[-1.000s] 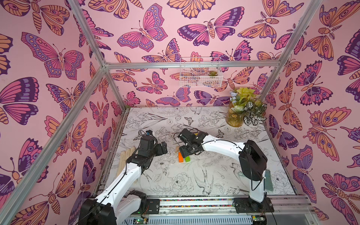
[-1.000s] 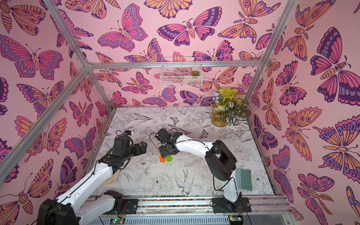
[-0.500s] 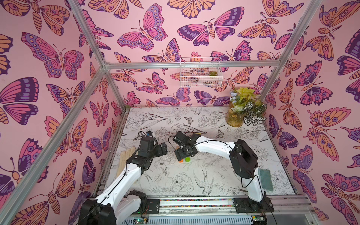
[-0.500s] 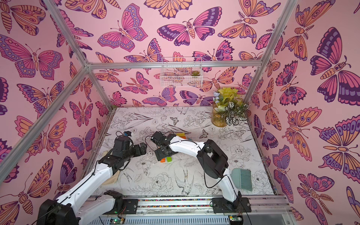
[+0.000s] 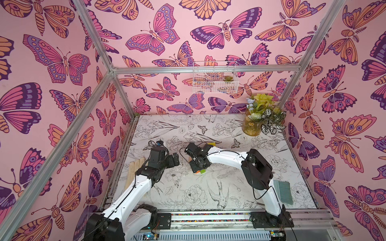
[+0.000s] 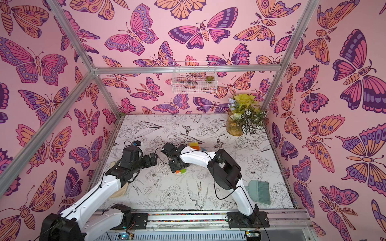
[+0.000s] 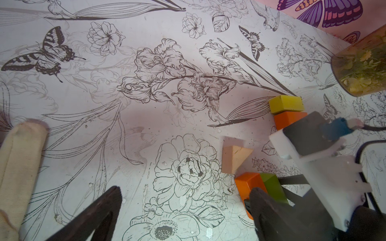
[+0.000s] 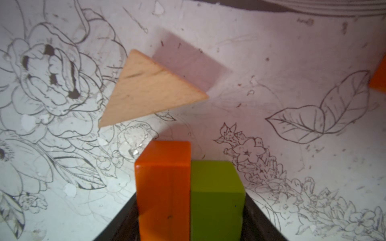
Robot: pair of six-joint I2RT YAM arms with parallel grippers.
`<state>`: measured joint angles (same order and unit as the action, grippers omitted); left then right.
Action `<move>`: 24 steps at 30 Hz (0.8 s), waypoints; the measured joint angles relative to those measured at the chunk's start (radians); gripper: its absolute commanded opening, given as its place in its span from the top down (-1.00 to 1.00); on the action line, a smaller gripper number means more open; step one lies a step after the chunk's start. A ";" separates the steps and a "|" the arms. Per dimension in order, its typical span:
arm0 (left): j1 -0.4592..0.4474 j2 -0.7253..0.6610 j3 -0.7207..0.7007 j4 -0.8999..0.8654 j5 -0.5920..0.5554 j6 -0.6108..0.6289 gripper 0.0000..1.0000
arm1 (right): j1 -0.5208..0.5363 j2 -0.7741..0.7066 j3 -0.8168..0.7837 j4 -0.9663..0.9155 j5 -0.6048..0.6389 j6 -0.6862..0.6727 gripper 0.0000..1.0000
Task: Assemble a piece of candy with building blocks
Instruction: Pick up the building block from the center of the board, then place the building block at the center of the board.
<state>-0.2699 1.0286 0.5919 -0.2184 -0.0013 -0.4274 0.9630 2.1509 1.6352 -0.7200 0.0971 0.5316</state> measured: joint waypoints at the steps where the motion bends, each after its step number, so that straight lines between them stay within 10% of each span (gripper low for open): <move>1: 0.000 0.000 0.000 0.000 0.000 0.000 -0.97 | 0.000 -0.001 0.000 0.000 0.002 -0.002 0.16; 7: 0.000 0.000 0.000 0.000 0.000 0.000 -0.97 | -0.001 -0.006 0.004 -0.025 0.031 -0.042 0.84; 24: 0.000 -0.049 0.003 -0.026 -0.042 0.003 -0.99 | -0.195 -0.161 0.346 -0.085 -0.090 -0.615 0.90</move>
<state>-0.2699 0.9798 0.5945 -0.2447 -0.0433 -0.4244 0.7685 1.9903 1.9808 -0.8051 0.0074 -0.0837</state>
